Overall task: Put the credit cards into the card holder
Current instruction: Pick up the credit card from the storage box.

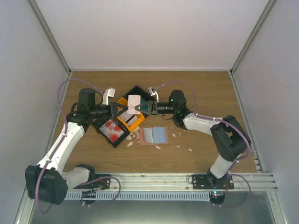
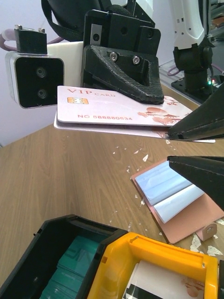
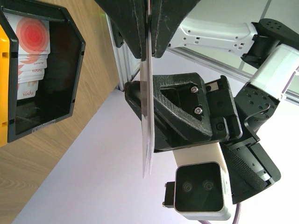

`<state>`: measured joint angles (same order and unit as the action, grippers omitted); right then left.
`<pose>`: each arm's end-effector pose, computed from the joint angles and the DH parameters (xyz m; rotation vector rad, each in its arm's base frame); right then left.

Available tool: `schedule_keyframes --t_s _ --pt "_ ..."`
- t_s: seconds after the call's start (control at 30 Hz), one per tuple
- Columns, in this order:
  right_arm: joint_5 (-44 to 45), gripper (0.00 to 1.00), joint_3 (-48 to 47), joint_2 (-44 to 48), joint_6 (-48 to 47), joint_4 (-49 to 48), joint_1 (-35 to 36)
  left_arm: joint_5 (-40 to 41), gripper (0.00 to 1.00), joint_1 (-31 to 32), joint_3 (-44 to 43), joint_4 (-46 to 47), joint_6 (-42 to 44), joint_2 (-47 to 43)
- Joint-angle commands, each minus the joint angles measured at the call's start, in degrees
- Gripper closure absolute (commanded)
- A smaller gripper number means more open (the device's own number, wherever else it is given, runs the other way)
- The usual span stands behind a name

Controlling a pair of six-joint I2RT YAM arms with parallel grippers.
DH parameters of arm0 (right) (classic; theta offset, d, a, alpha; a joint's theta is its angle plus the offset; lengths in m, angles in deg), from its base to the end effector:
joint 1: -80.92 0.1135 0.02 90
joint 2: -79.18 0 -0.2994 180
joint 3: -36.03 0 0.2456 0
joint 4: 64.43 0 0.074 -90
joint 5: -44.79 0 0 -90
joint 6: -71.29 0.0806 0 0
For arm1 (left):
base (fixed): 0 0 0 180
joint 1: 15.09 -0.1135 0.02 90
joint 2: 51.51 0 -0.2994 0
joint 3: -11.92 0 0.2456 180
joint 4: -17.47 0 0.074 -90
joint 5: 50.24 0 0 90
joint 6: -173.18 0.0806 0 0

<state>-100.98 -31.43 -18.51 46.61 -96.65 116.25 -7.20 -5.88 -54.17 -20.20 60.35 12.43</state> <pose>0.2809 0.2808 0.2907 -0.4756 1.9478 1.9953 0.2264 -0.0964 0.3167 0.2234 2.2005 -1.2079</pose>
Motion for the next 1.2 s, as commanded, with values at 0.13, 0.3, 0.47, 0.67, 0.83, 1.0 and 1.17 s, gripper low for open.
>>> schedule_keyframes --t_s 0.13,0.3,0.47,0.67,0.83,1.0,1.17 --pt "-3.08 1.00 0.21 2.10 -0.01 -2.94 -0.16 -1.41 0.88 -0.38 -0.28 0.26 1.56 0.80" --pt "-4.24 1.00 -0.19 1.73 0.06 -3.03 0.00 -7.13 0.79 -0.37 0.57 1.62 1.56 1.96" --pt "-5.63 0.99 -0.60 1.33 1.08 -4.35 0.26 -13.08 0.76 -0.27 1.43 3.59 0.09 3.61" --pt "-6.53 0.99 -0.19 0.89 2.36 -5.57 0.26 -19.91 0.77 -0.29 2.69 10.66 -8.00 3.93" --pt "-6.45 0.98 0.10 0.82 3.22 -6.33 0.19 -22.33 0.80 -0.25 2.68 13.91 -11.51 3.71" --pt "-6.33 0.97 0.26 0.83 3.74 -6.19 0.02 -25.45 0.83 -0.25 3.46 17.36 -14.33 3.84" --pt "-5.07 0.91 1.67 1.31 3.22 -4.83 -1.34 -22.63 1.00 -0.39 1.87 13.03 -11.69 3.66"
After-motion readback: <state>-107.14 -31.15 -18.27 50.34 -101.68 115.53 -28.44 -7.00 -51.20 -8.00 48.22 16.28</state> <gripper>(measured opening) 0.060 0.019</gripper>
